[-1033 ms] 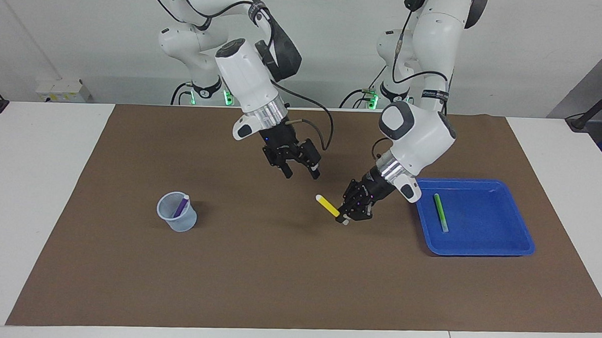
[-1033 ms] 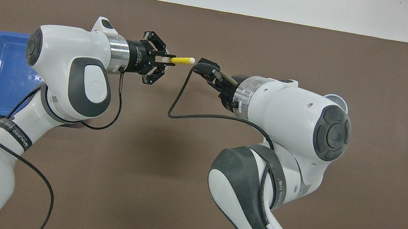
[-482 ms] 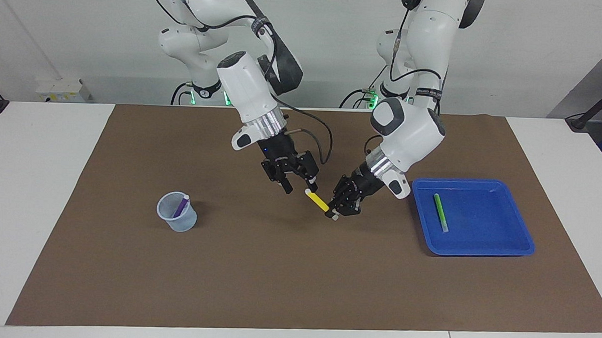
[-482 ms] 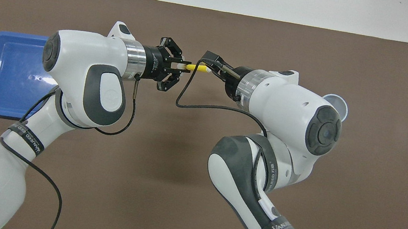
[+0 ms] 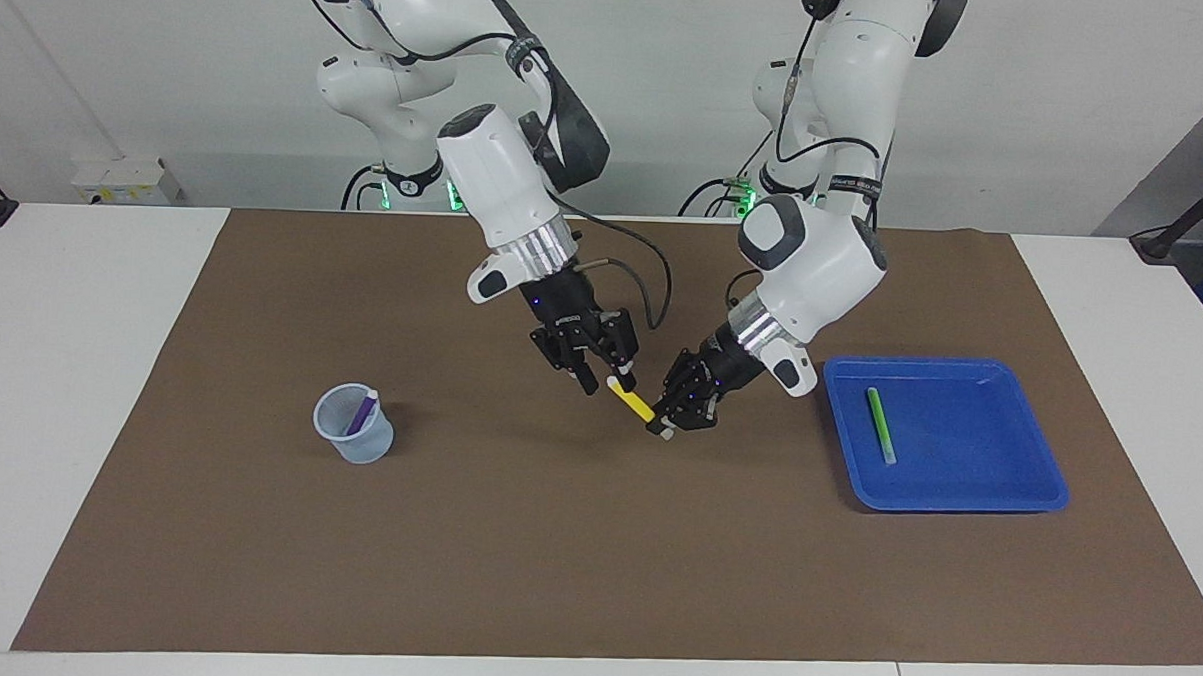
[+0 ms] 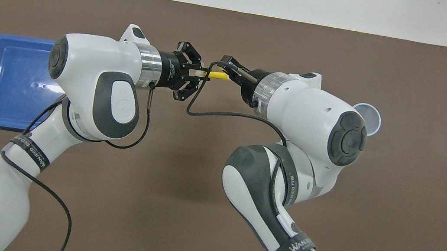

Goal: Transfer and insert pens with both arms
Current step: 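Grasp the yellow pen with the right gripper and open the left gripper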

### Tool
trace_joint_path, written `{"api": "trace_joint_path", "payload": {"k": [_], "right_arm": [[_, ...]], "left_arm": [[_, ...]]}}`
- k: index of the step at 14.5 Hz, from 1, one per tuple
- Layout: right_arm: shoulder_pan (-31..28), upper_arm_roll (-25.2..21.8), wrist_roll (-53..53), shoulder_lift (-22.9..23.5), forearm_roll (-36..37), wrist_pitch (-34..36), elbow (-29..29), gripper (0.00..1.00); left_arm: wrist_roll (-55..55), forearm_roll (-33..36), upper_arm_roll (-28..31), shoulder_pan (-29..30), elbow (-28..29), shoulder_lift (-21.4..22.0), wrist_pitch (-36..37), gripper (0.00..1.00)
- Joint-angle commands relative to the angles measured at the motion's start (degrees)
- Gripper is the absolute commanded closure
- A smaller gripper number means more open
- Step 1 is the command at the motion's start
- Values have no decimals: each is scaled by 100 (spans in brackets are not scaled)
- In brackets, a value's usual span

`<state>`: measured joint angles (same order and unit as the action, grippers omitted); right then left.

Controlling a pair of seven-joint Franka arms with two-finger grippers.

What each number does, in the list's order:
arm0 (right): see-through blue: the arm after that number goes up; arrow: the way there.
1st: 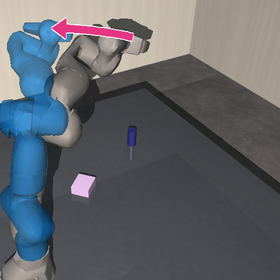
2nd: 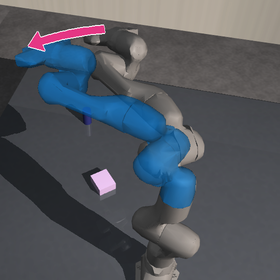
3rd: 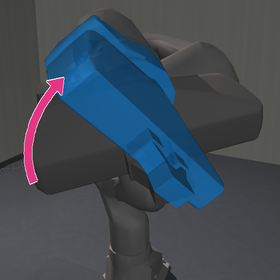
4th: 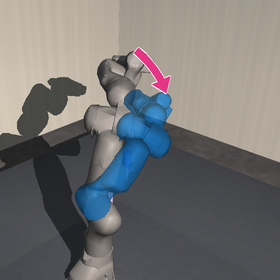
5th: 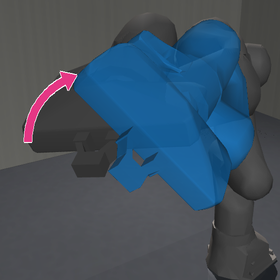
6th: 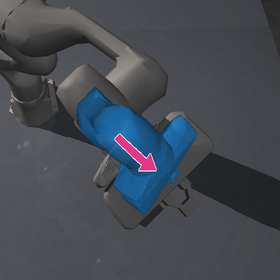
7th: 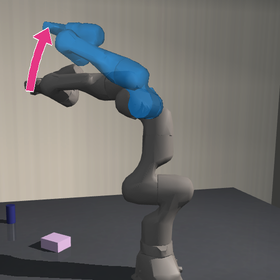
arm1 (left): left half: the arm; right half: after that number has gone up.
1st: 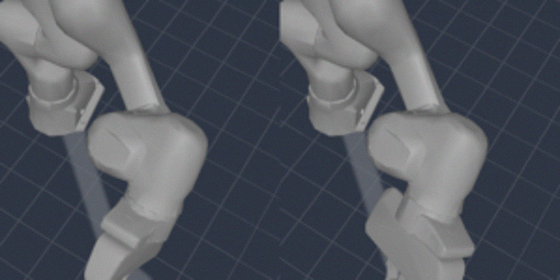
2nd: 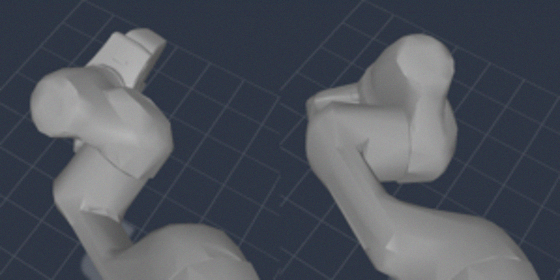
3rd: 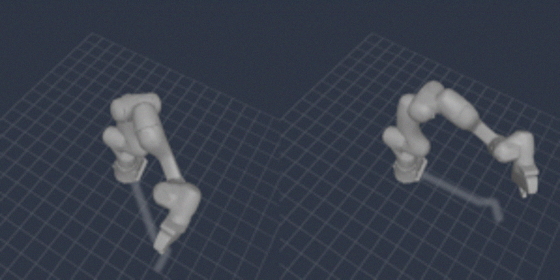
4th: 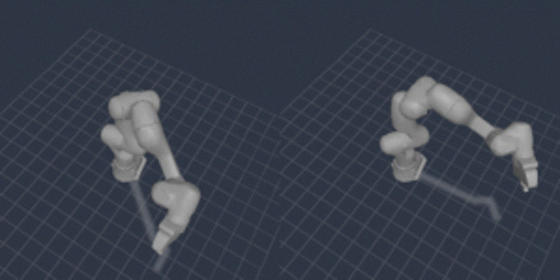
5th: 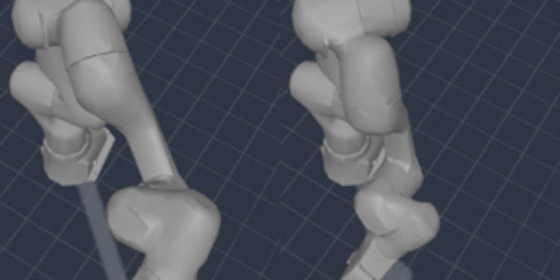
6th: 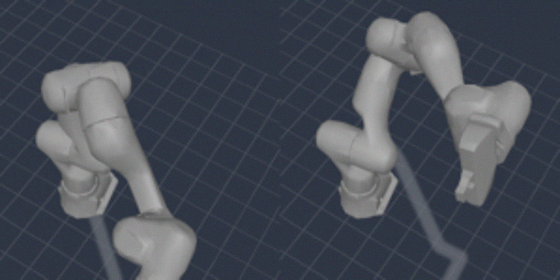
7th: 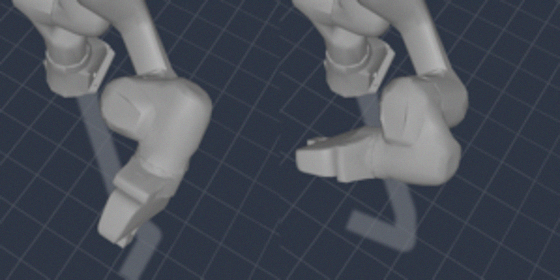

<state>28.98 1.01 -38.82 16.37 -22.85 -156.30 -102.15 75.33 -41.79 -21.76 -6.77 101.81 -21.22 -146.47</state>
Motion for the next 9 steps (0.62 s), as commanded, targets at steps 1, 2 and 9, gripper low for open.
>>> {"api": "trace_joint_path", "payload": {"k": [1,2,9], "right_arm": [[29,13,164,77,-97,-32,37,54],[55,13,173,77,-97,-32,46,57],[46,13,164,77,-97,-32,46,100]], "left_arm": [[43,-119,84,-79,-12,65,21,100],[43,-119,84,-78,-12,65,22,100],[43,-128,84,-78,-3,65,48,100]]}}
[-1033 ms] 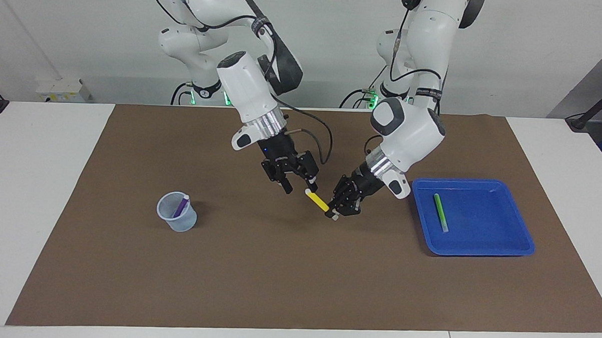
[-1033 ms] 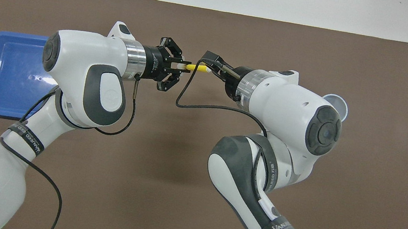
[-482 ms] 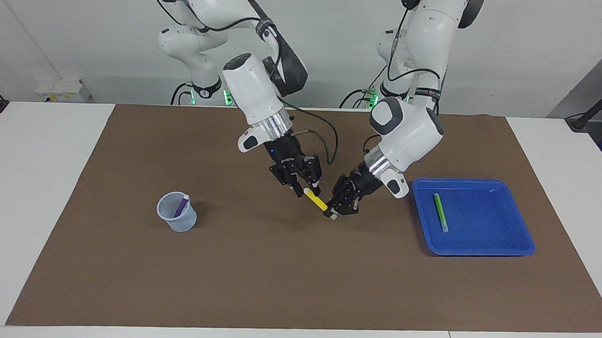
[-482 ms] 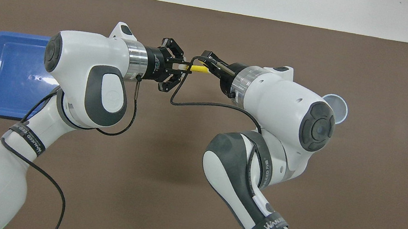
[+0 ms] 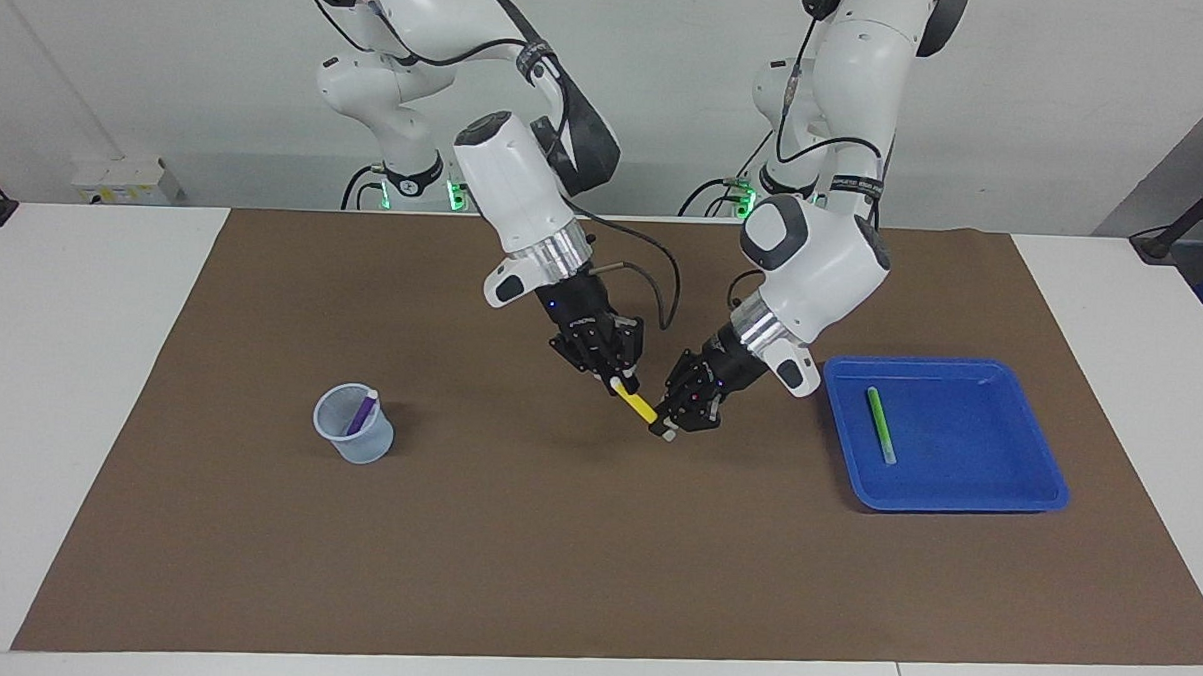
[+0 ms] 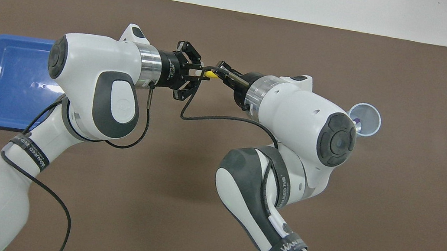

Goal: Transfer and insert pens with both arms
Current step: 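Insert the yellow pen into the cup while the left gripper returns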

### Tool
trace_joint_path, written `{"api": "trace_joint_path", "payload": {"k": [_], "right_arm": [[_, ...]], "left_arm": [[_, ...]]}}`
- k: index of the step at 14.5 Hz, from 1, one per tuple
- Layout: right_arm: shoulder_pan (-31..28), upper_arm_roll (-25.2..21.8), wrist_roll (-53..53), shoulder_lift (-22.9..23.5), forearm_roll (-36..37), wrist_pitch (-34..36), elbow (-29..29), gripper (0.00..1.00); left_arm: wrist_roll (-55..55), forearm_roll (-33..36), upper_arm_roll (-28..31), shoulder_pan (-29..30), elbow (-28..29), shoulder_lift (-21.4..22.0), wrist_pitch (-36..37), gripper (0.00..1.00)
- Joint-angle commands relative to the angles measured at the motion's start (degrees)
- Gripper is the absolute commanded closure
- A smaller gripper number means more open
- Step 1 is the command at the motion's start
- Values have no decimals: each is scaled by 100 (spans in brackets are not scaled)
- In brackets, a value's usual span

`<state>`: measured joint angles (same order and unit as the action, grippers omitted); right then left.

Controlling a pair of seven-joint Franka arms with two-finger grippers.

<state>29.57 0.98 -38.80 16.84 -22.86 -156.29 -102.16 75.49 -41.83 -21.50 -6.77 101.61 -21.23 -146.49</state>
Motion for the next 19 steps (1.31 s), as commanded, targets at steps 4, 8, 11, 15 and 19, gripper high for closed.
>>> {"api": "trace_joint_path", "payload": {"k": [4,8,11,15,19], "right_arm": [[-21,16,171,30,-96,-33,47,100],[-144,8,600,-49,-78,116,21,100],[-275,-36,960,-286,-34,685,-58,100],[-881,-54,1944,-743,569,2047,-67,100],[-1374,-54,2394,-1112,2133,3278,3,100]], "left_arm": [[-8,-107,67,-70,87,92,76,20],[-43,-45,85,-44,175,127,103,0],[-420,646,137,122,613,329,321,0],[-2087,1983,146,755,623,505,1709,0],[-3992,2915,138,1440,571,541,2273,0]]}}
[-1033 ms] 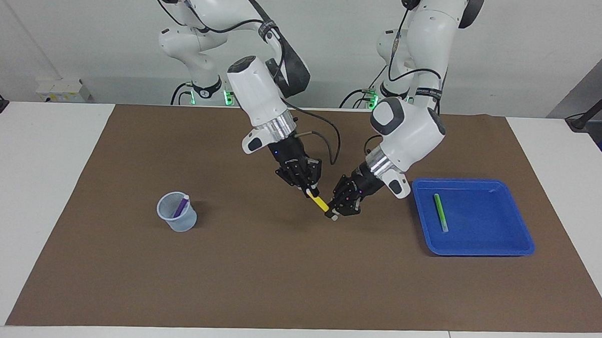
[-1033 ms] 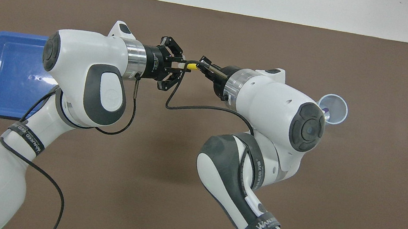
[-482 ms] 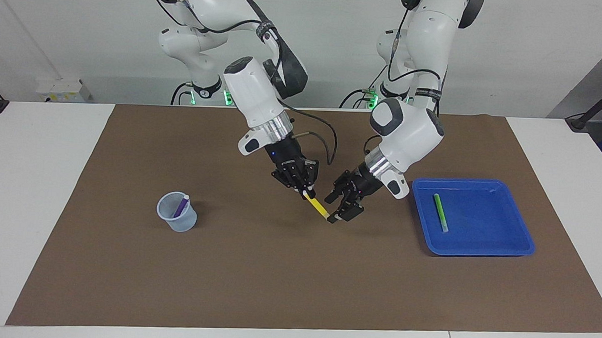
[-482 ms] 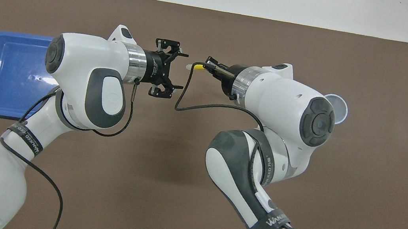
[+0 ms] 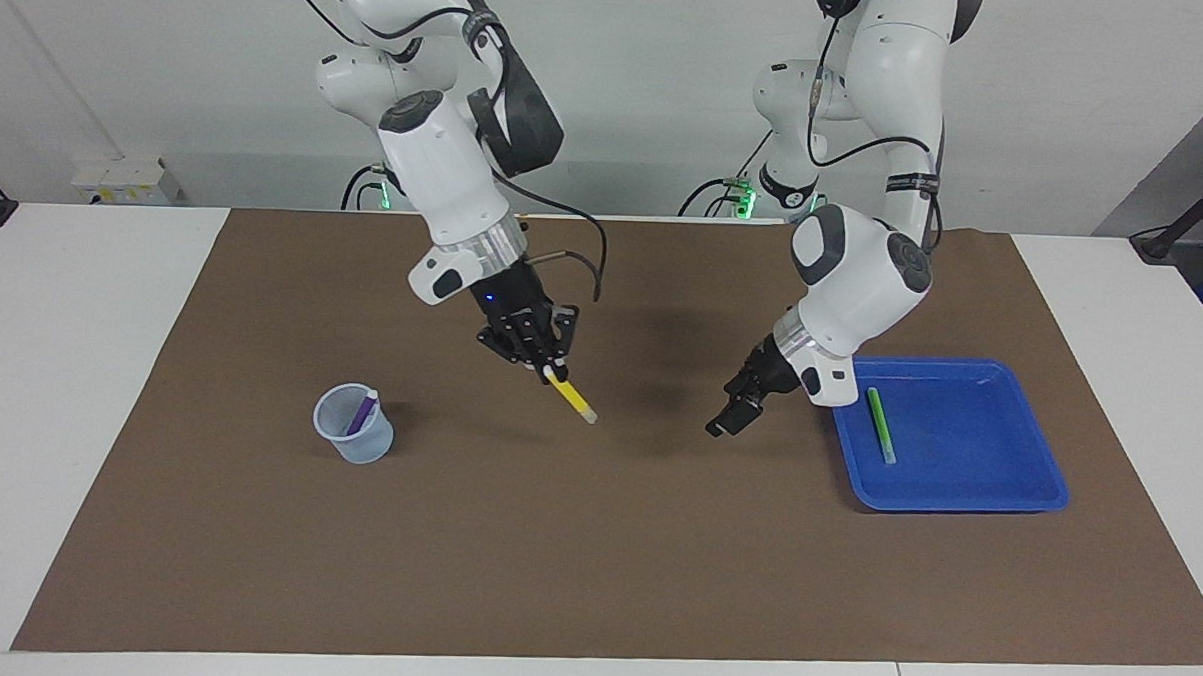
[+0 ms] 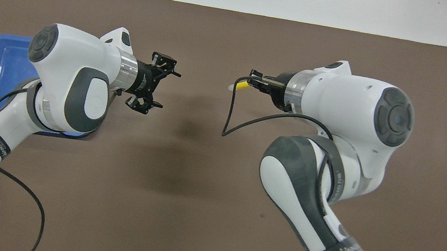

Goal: Transfer and insert pens with both arms
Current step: 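Insert the yellow pen into the cup while the left gripper returns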

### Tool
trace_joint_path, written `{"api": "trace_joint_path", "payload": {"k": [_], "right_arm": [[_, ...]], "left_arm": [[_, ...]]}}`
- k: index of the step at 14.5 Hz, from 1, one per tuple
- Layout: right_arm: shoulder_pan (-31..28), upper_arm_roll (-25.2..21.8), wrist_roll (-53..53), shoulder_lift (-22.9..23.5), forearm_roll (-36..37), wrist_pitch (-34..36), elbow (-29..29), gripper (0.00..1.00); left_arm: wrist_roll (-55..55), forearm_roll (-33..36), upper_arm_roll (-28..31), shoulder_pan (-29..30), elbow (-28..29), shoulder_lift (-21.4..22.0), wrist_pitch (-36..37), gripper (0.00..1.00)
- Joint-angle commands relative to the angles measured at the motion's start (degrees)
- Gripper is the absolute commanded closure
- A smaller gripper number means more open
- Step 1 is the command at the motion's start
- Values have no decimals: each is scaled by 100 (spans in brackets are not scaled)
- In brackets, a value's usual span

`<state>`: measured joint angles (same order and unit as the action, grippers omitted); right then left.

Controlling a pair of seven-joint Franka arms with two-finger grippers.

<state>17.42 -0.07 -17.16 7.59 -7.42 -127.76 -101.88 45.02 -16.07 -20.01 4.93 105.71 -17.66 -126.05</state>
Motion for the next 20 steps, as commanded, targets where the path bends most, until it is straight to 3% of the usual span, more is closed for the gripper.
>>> {"api": "trace_joint_path", "payload": {"k": [1,3,7,10,11,13,16,20], "right_arm": [[-203,50,256,-240,923,601,-25,100],[-291,50,396,-285,1556,839,-25,100],[-729,68,1089,-311,1814,849,-69,100],[-1108,68,1837,-285,1814,595,-121,100],[-1170,68,1891,-285,1814,490,-191,100],[-1267,77,1918,-320,1796,453,-340,100],[-1504,86,2040,-477,1674,436,-761,100],[-1584,77,2058,-548,1024,199,-1027,100]], "left_arm": [[-1586,411,-12,411,152,184,274,0],[-2616,560,-12,692,134,184,283,0],[-3936,2105,-12,860,-120,96,196,0],[-5052,2187,-12,1255,-7,96,20,0],[-5421,2187,-12,1378,133,122,-129,5],[-6028,2187,-12,1668,466,122,-768,8],[-6075,2187,-12,1625,609,78,-1088,14],[-6022,2187,-12,1616,1029,104,-1430,15]]}}
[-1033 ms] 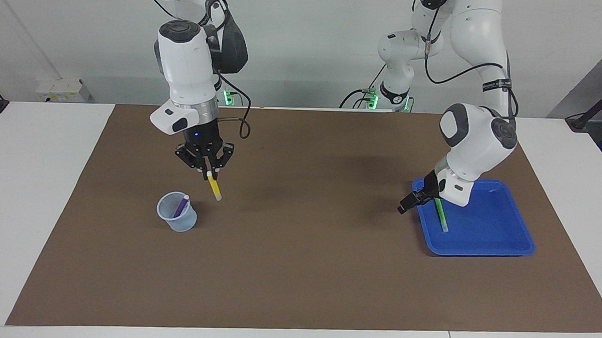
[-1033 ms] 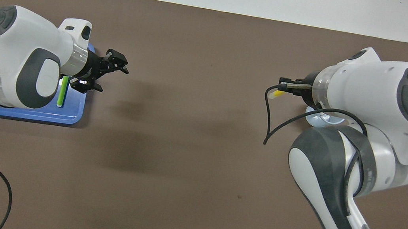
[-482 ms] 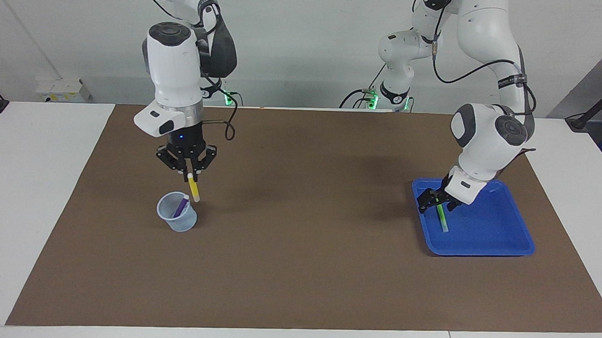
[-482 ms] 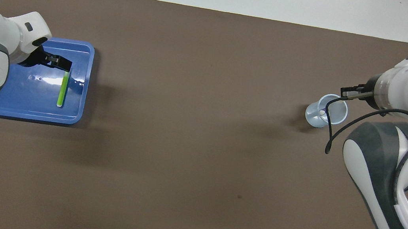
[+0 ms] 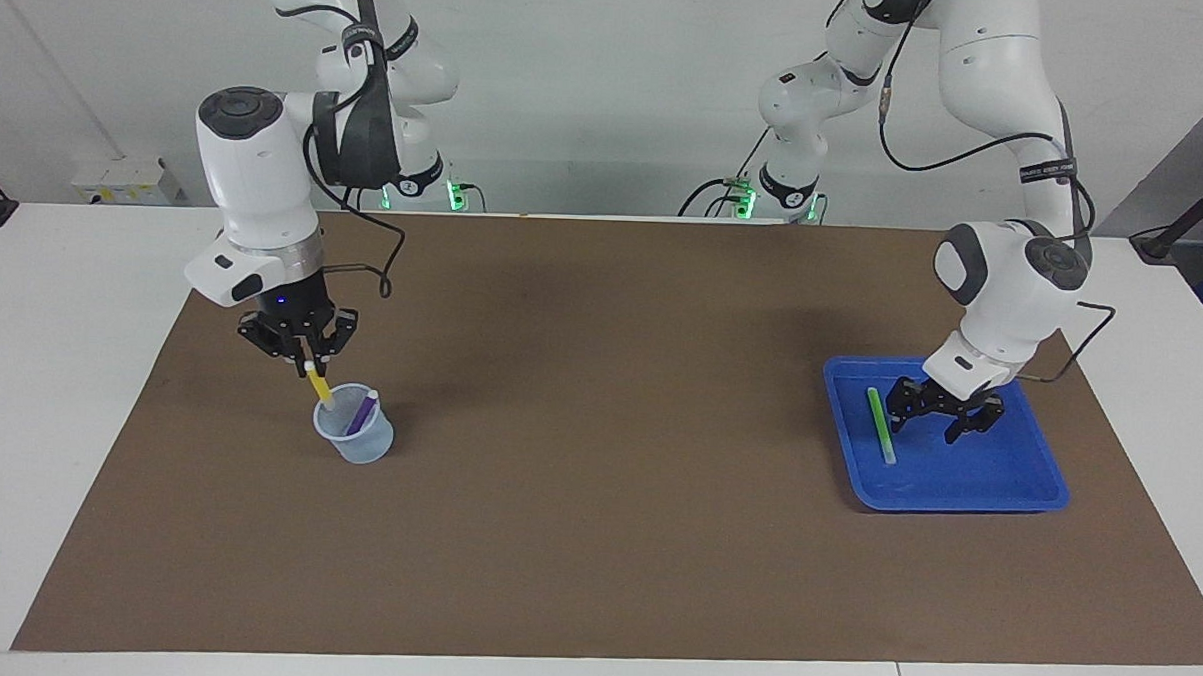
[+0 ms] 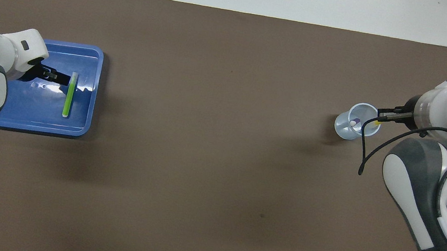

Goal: Transfer and insert pens with both arms
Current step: 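Insert the yellow pen into the cup while the left gripper returns, then grasp the green pen with the left gripper while the right gripper withdraws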

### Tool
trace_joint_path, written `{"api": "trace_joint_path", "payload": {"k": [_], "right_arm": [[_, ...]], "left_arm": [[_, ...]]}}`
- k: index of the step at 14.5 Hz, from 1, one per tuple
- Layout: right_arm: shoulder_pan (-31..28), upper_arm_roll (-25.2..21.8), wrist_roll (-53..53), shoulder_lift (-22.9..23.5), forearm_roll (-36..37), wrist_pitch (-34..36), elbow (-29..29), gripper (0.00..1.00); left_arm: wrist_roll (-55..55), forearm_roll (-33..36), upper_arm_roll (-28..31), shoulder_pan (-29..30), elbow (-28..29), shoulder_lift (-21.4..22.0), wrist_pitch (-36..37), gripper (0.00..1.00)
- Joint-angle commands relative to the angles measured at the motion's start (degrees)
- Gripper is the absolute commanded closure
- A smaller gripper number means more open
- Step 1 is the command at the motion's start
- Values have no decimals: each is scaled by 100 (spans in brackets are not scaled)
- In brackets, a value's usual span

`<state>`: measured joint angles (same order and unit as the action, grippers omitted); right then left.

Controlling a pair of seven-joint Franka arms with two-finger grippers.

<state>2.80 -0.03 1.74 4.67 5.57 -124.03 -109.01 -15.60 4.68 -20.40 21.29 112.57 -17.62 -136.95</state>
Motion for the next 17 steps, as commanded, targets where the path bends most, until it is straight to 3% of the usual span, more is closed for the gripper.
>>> {"api": "trace_joint_path", "payload": {"k": [1,5,9,11,13,14,15,16,17], "right_arm": [[-113,73,178,-256,-285,-174,-314,100],[-104,82,160,-238,-311,-410,-558,100],[-52,82,90,-203,-311,-596,-736,100],[-34,82,81,-168,-311,-614,-736,100],[-34,82,55,-63,-311,-771,-736,94],[-34,82,28,-19,-311,-850,-744,86],[-34,82,28,16,-311,-869,-736,53],[9,90,20,43,-311,-895,-736,3],[45,90,-15,60,-311,-921,-727,0]], "left_arm": [[31,112,27,-29,458,109,-437,15],[39,112,27,-38,767,101,-807,22],[293,112,19,-143,758,92,-807,81],[242,112,27,-108,705,92,-790,96],[224,112,27,-47,662,92,-728,100],[224,112,19,-38,644,101,-685,100],[233,104,27,-29,574,127,-580,100],[233,103,27,6,399,153,-335,100],[233,86,10,128,93,171,155,100]]}}
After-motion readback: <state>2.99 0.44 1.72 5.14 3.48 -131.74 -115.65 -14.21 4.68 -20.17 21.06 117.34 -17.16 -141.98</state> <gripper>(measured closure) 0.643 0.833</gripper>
